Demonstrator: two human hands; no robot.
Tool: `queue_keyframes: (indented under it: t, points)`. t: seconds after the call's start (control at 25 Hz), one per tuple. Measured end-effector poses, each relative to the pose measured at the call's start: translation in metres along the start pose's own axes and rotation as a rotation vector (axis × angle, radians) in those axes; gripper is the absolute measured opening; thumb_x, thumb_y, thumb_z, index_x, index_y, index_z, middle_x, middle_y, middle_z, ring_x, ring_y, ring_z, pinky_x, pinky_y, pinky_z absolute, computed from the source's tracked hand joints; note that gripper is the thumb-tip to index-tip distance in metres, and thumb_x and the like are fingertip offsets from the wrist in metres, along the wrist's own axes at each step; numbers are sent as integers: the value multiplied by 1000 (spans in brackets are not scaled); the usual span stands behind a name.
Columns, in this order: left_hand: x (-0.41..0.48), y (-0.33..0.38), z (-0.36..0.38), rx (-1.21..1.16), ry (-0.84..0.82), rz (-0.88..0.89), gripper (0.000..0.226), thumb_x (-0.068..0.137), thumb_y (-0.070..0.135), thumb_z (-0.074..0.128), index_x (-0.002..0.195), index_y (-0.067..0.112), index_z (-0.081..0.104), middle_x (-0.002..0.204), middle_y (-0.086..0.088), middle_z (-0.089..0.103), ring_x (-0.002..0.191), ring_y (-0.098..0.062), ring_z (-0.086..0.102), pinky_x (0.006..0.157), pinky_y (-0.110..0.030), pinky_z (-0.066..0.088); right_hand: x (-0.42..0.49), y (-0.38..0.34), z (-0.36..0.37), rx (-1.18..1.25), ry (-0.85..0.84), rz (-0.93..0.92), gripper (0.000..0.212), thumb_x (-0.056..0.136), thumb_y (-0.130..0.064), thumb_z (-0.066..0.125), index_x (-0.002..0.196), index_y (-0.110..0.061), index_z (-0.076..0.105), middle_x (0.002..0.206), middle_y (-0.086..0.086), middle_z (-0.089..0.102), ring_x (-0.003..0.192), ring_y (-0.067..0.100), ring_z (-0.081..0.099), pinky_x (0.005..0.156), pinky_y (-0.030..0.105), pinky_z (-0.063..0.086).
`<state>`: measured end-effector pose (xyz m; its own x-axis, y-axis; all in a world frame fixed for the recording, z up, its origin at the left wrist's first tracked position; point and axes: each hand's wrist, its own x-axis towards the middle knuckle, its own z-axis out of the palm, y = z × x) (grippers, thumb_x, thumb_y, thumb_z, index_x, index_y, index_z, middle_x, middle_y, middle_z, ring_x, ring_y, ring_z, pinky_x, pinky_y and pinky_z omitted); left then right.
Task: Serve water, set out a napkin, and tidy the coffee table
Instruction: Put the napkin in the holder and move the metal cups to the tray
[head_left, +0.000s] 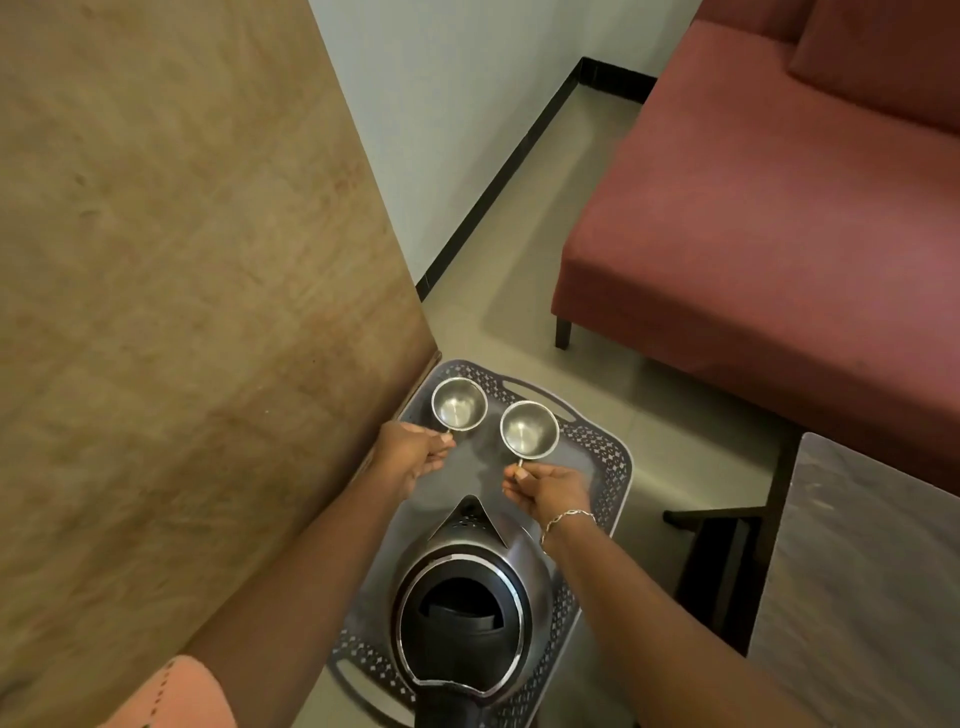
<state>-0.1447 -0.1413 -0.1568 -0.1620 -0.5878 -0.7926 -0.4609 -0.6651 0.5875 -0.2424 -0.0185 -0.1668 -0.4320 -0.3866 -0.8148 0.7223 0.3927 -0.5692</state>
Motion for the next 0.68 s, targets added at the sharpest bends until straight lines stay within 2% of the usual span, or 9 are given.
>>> queue_keyframes:
  t: [0.08,0.12,0.2,0.32,0.44,0.56,0.68]
  points:
    - [4,-4,5,-57,9,13,18,86,-5,57,70,1,54,79,-12,64,80,-22,59,93,-35,45,7,3,3,-22,6,9,21,84,13,53,70,1,61,54,6,58,40,6,56,46,12,51]
    - [5,-5,6,-75,13,18,18,86,-5,57,70,2,54,83,-13,62,80,-22,59,92,-36,45,10,4,4,-24,3,15,13,84,13,53,76,5,60,55,7,59,39,5,56,46,12,51]
    - [8,-5,8,-90,20,32,19,86,-4,57,69,3,54,76,-9,59,71,-16,56,85,-33,49,15,6,7,-8,-4,29,4,83,14,54,83,11,56,47,3,60,36,3,57,45,13,51]
    - [15,-7,5,-62,53,49,19,86,-3,59,69,6,54,72,-7,58,68,-12,55,70,-23,48,21,5,12,30,-8,61,16,81,16,55,72,4,60,42,0,60,36,4,58,45,16,52]
    - [18,-9,5,-48,68,77,20,85,-2,59,69,8,54,72,-6,57,68,-12,55,69,-21,47,20,2,17,75,-53,125,24,84,12,53,65,-2,54,39,-3,61,45,9,60,46,21,52]
    - [17,-13,3,-9,98,133,6,85,-1,61,80,0,62,73,-4,58,72,-13,55,73,-22,48,20,0,21,59,-117,178,23,88,5,51,69,-8,53,54,-3,65,65,13,58,60,26,48]
    - [7,-17,-6,48,159,202,21,85,-2,59,105,-6,64,75,0,60,74,-13,56,77,-25,49,16,0,16,47,-181,226,20,90,2,49,75,-11,53,76,2,57,72,13,54,83,33,47]
